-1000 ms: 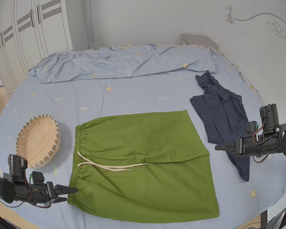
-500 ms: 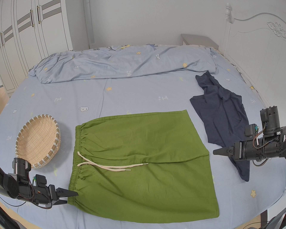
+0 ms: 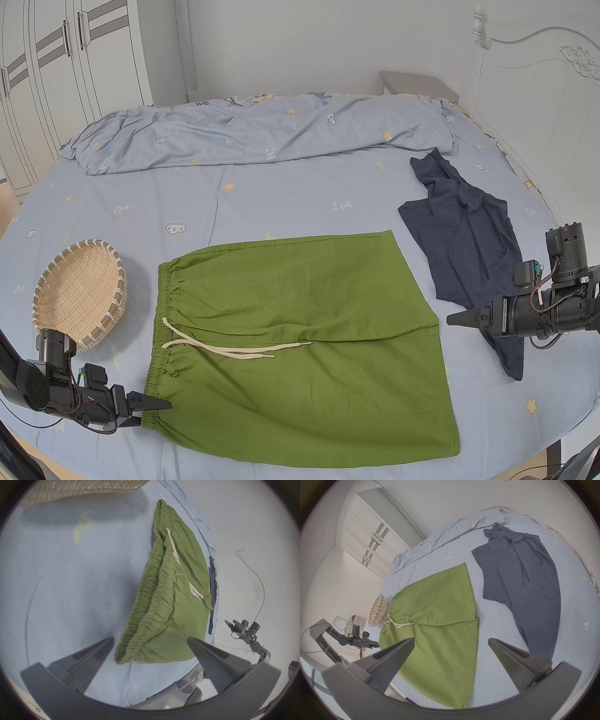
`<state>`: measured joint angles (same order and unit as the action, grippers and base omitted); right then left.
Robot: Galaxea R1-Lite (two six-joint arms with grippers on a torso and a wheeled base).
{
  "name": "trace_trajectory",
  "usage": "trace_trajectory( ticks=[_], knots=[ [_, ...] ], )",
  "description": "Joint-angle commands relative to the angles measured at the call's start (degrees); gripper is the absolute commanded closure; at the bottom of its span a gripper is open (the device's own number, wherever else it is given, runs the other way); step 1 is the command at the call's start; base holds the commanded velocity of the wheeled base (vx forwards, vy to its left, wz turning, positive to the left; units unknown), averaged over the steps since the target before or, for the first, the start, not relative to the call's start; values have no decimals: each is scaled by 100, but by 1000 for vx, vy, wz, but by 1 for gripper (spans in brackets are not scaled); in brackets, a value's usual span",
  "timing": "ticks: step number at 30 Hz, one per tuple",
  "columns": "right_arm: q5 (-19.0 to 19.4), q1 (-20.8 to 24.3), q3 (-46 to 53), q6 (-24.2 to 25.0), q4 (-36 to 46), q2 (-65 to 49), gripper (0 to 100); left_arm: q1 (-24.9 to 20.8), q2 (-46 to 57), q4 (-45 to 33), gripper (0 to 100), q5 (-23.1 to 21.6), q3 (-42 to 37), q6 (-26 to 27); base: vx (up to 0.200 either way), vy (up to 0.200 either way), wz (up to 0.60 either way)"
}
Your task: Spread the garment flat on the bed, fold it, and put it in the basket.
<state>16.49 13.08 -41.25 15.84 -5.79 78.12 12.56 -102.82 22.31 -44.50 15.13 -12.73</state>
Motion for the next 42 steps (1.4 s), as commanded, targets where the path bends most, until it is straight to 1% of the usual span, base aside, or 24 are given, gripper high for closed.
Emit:
trace_trajectory(
  ticks=[1,15,17,20,23,25,26,27,28,30,31,34,35,36,39,42],
  knots=[
    [3,-7,3,-2,-1,28,0,10,-90,2,100,2,16,-2,0,0,0],
    [3,2,12,-2,-1,28,0,239,253,2,100,46,-247,33,0,0,0],
    [3,2,82,-10,-1,19,0,397,394,2,100,55,-405,121,0,0,0],
    [47,37,346,-72,69,-25,0,616,447,-7,100,55,-511,517,0,0,0],
    [64,221,618,-72,271,-51,0,924,438,-42,100,46,-564,1071,0,0,0],
    [82,230,706,-72,333,-42,0,994,420,-42,100,46,-572,1167,0,0,0],
    [267,230,970,-72,377,-33,0,1117,367,-34,100,46,-555,1229,0,0,0],
    [346,230,1032,-72,377,-33,0,1126,350,-34,100,46,-555,1229,0,0,0],
    [653,221,1199,-63,386,-42,0,1126,315,-25,100,46,-555,1238,0,0,0],
    [1110,177,1418,-63,386,-33,0,1126,315,-25,100,46,-555,1238,0,0,0],
    [1216,169,1471,-72,386,-25,0,1126,315,-25,100,46,-555,1238,0,0,0],
    [1699,177,1682,-89,377,134,0,1126,306,-16,100,46,-555,1238,0,0,0],
    [1699,177,1682,-89,377,134,0,1126,306,-16,100,46,-555,1238,0,0,0],
    [1831,195,1779,-98,368,186,0,1135,288,-7,100,46,-546,1238,0,0,0],
    [1910,265,1928,-116,351,362,0,1161,271,-7,100,46,-502,1238,0,0,0],
    [1910,318,1954,-292,342,652,0,1179,244,2,100,46,-502,1238,0,0,0]
  ],
)
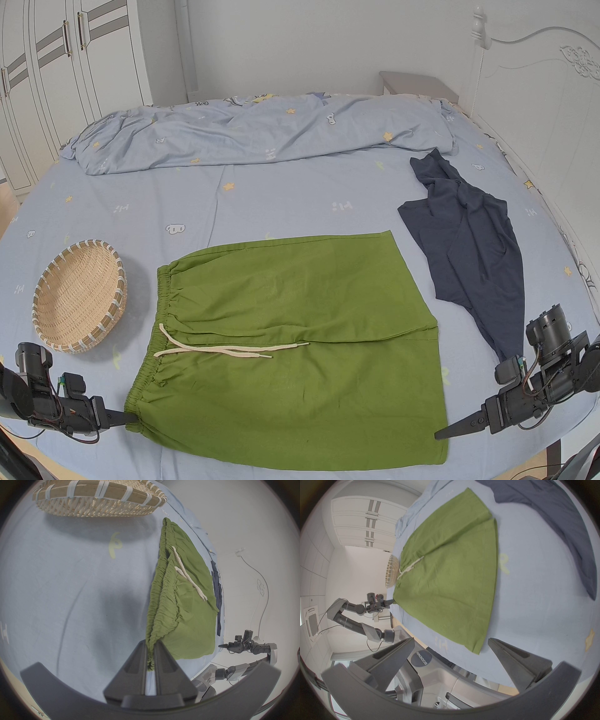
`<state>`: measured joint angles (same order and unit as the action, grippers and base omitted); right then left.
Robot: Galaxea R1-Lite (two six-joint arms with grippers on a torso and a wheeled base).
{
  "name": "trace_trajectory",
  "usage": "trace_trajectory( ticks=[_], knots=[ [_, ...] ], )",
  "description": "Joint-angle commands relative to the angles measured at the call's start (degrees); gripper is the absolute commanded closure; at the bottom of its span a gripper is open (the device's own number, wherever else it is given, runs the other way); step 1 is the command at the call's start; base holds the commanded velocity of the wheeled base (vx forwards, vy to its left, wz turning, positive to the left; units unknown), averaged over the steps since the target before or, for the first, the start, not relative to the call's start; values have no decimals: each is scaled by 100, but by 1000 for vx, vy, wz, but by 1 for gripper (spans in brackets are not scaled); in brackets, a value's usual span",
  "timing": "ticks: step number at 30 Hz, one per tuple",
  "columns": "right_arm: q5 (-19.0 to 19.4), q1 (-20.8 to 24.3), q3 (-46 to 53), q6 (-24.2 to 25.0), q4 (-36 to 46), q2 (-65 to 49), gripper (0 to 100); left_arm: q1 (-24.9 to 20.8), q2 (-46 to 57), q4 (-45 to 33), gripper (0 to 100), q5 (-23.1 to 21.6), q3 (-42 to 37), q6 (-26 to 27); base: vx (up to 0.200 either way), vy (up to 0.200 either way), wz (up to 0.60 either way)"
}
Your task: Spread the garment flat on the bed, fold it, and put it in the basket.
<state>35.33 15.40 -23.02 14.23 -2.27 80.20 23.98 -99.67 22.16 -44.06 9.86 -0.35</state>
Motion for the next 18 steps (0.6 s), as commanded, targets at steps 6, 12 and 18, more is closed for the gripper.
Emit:
trace_trajectory(
  ticks=[6,12,18],
  knots=[
    [36,130,350,-412,-608,1200,0,37,-79,7,100,2,33,0,0,0,0],
    [36,403,430,-403,-1153,1674,0,28,-88,16,100,2,42,0,0,0,0],
    [44,491,421,-412,-1180,1815,0,10,-88,16,100,2,42,0,0,0,0]
  ],
)
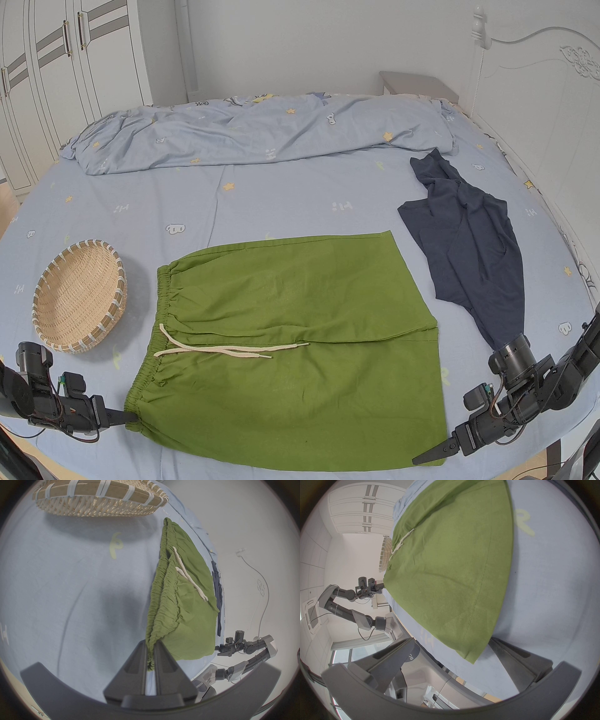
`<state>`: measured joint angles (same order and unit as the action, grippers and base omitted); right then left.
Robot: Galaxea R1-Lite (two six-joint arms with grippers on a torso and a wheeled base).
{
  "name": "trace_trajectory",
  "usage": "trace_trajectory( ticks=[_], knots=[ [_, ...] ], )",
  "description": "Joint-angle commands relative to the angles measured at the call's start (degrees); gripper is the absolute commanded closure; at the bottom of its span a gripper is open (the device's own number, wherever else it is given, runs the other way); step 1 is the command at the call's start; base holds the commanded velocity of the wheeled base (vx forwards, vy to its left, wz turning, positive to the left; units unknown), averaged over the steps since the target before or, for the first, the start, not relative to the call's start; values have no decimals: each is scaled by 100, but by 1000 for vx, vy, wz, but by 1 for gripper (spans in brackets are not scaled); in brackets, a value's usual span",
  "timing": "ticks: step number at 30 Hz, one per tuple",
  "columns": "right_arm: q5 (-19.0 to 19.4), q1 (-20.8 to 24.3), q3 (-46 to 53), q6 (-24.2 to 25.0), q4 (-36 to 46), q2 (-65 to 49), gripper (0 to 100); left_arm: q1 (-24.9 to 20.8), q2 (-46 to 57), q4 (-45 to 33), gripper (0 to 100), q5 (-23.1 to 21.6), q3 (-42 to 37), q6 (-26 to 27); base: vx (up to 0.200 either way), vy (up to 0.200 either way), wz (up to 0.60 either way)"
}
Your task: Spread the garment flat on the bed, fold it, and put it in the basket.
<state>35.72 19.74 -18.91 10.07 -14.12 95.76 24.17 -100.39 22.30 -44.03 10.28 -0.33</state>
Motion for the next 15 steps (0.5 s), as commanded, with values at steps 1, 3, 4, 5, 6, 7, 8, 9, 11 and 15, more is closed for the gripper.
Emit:
trace_trajectory(
  ticks=[1,3,4,5,6,7,8,9,11,15],
  knots=[
    [14,57,19,4,-12,259,0,-18,-16,3,100,0,1,-2,0,0,0],
    [49,65,27,4,-56,259,0,-18,-16,3,100,0,1,-2,0,0,0],
    [190,57,54,13,-118,250,0,-18,-16,3,100,0,1,-2,0,0,0],
    [199,57,54,4,-126,250,0,-18,-16,3,100,0,1,-2,0,0,0],
    [234,57,63,21,-135,233,0,-18,-16,3,100,0,1,-2,0,0,0],
    [234,57,63,21,-135,242,0,-18,-16,3,100,0,1,-2,0,0,0],
    [234,57,63,21,-135,242,0,-18,-16,3,100,0,1,-2,0,0,0],
    [243,57,71,21,-144,233,0,-18,-16,3,100,0,1,-2,0,0,0],
    [251,57,71,21,-162,233,0,-18,-16,-6,100,0,1,-2,0,0,0],
    [260,65,80,39,-223,233,0,-18,-16,3,100,0,1,-2,0,0,0]
  ],
)
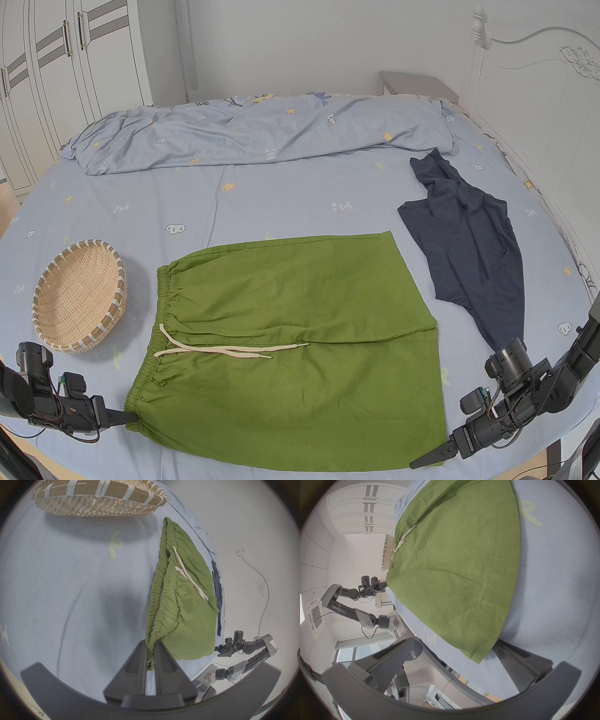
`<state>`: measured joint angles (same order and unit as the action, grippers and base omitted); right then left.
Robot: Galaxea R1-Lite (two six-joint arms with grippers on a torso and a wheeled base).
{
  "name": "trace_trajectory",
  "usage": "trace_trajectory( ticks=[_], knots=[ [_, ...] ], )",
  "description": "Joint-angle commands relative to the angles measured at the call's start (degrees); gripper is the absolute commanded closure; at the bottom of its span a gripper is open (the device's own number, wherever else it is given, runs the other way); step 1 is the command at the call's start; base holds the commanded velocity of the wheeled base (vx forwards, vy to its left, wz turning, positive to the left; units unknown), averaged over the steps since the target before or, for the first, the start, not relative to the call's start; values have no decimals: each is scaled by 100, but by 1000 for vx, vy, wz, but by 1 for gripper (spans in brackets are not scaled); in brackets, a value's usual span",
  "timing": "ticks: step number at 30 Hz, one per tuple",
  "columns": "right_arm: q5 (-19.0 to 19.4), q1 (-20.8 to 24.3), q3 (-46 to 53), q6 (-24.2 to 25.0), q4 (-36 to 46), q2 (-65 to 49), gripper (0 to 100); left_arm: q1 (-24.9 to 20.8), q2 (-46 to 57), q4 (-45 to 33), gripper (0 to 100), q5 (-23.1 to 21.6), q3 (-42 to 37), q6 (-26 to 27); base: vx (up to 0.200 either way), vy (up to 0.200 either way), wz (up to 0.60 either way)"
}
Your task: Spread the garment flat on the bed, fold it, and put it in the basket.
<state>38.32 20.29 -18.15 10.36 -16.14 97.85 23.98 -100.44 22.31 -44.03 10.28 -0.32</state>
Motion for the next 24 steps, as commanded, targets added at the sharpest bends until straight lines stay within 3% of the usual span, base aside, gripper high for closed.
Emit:
trace_trajectory(
  ticks=[1,2,3,22,24],
  knots=[
    [1,2,5,10,-21,32,0,2,-11,2,100,0,1,-3,0,0,0],
    [1,2,5,10,-21,32,0,2,-11,2,100,0,1,-3,0,0,0],
    [1,2,5,10,-21,41,100,2,-2,2,100,0,1,-3,0,0,0],
    [-61,-60,295,-78,-12,-65,100,89,16,2,100,9,9,-3,0,0,0],
    [-61,-33,470,-333,23,-205,100,89,42,-34,100,9,-61,93,0,0,0]
  ],
)
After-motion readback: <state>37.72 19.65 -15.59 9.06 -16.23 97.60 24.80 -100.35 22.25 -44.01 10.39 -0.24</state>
